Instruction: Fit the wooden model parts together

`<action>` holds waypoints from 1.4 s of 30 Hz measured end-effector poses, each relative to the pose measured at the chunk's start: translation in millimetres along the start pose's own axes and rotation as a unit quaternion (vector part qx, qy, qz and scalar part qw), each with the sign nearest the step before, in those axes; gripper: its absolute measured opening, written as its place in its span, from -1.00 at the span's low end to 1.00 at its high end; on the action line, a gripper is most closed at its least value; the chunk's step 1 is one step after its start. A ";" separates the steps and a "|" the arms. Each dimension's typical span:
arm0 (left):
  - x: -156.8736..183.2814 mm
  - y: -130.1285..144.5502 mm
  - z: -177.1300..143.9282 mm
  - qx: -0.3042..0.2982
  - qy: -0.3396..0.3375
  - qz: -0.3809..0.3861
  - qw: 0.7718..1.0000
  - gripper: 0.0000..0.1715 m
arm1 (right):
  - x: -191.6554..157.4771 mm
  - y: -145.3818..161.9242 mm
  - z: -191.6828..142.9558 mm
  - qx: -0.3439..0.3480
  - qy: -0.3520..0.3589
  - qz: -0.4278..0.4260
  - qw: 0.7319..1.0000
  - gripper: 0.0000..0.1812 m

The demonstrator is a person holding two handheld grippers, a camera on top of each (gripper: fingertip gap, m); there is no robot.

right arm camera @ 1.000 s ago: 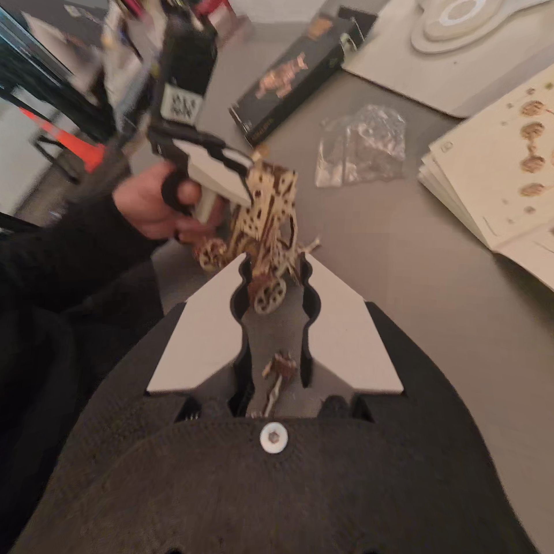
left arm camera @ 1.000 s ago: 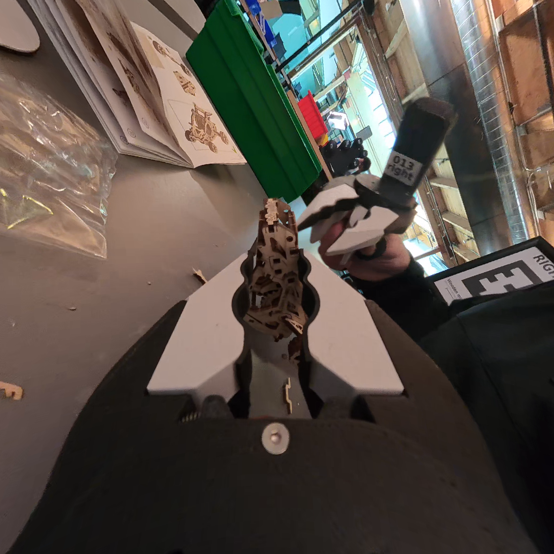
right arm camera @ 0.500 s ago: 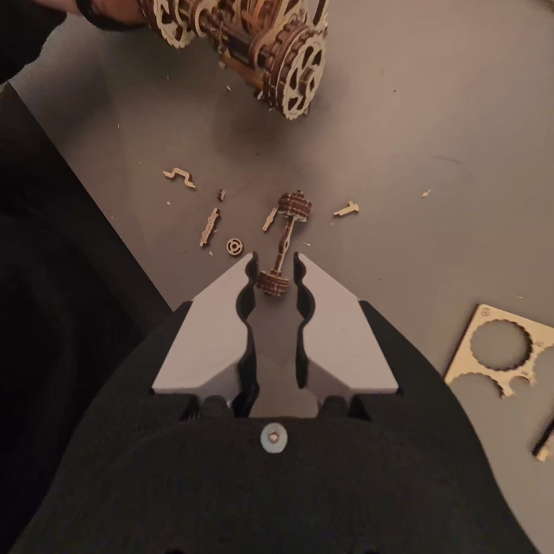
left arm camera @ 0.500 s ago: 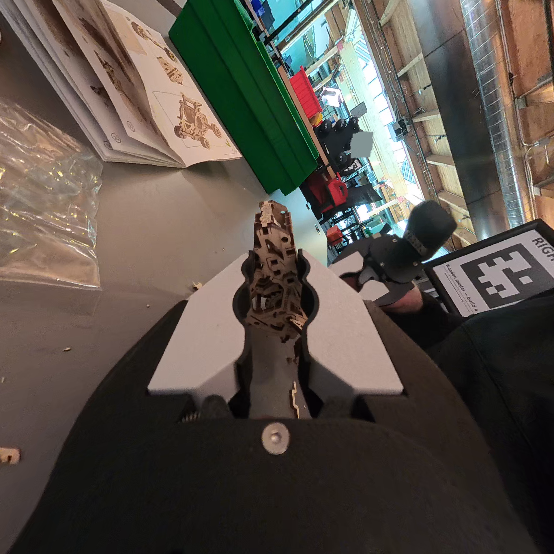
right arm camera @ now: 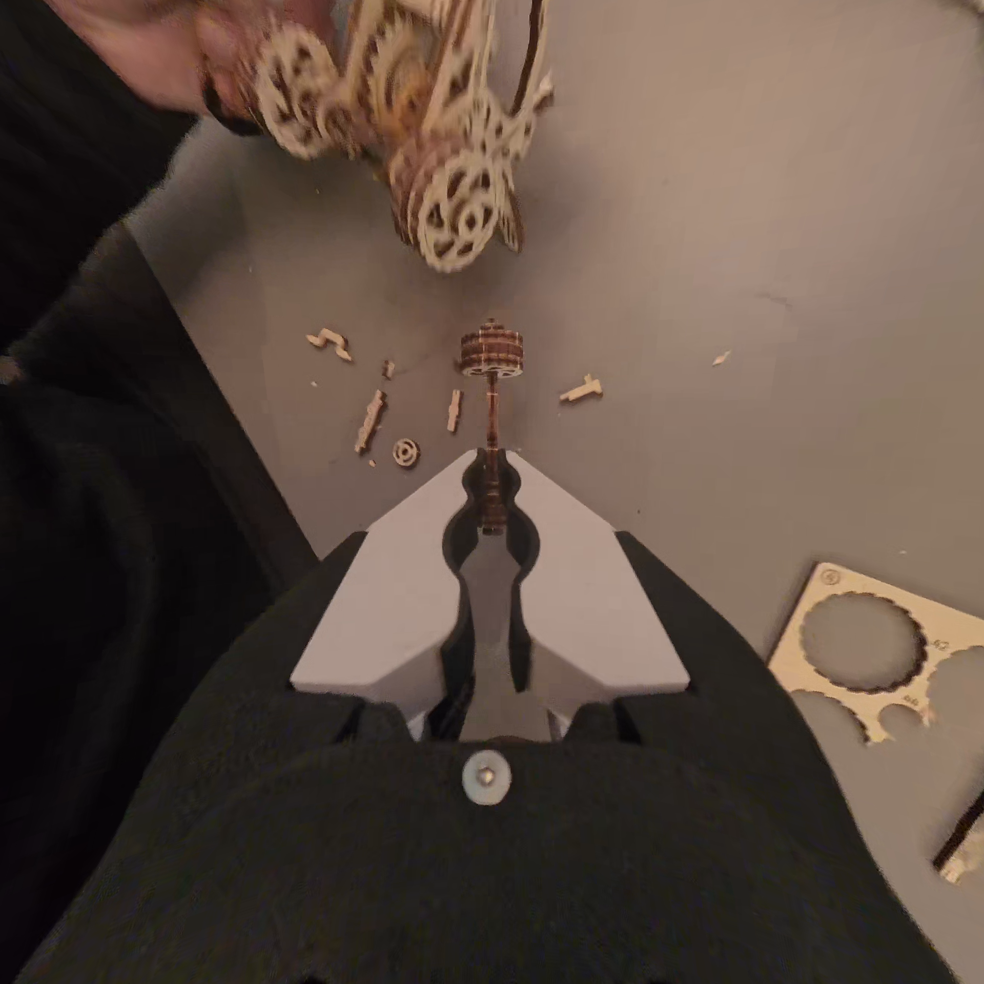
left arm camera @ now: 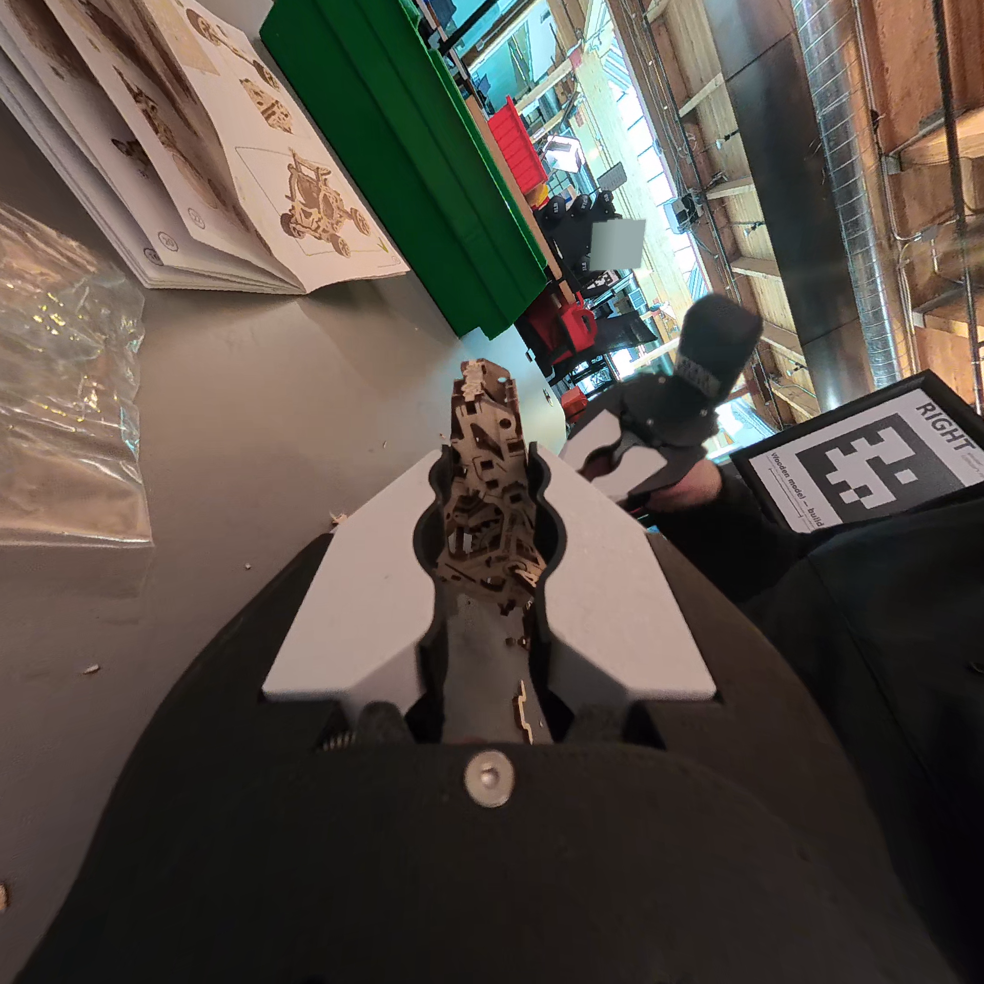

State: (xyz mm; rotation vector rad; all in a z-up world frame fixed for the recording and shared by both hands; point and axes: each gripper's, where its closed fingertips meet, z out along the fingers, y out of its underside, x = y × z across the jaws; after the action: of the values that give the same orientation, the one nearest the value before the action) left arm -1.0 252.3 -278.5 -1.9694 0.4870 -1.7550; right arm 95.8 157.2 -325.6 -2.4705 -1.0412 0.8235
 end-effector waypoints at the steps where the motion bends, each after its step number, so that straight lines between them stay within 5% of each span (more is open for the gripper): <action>1: 0.2 0.1 0.8 -0.002 0.001 0.002 1.000 -0.71 | -1.4 -8.4 -7.3 0.015 -0.020 0.008 1.000 -1.00; 8: 2.3 0.1 8.1 -0.018 0.013 0.012 1.000 -0.71 | -1.4 -83.1 -49.9 0.069 -0.100 -0.022 0.992 -1.00; 14: 3.6 1.0 13.0 -0.025 0.026 0.011 0.999 -0.71 | -1.1 -123.8 -30.8 0.026 -0.166 -0.052 0.984 -1.00; 27: -0.9 -0.1 19.2 -0.041 0.032 0.011 0.999 -0.71 | 5.9 -131.4 3.7 -0.176 -0.238 -0.078 0.952 -1.00; 42: 5.3 0.2 20.1 -0.044 0.058 0.015 0.997 -0.55 | 5.3 -134.1 5.5 -0.181 -0.270 -0.079 0.942 -1.00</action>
State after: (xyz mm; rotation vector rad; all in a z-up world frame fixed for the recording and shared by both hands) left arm 19.7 251.2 -275.9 -1.9170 0.6401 -1.8655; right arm 23.2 252.2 -264.5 -2.4479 -1.6864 1.4140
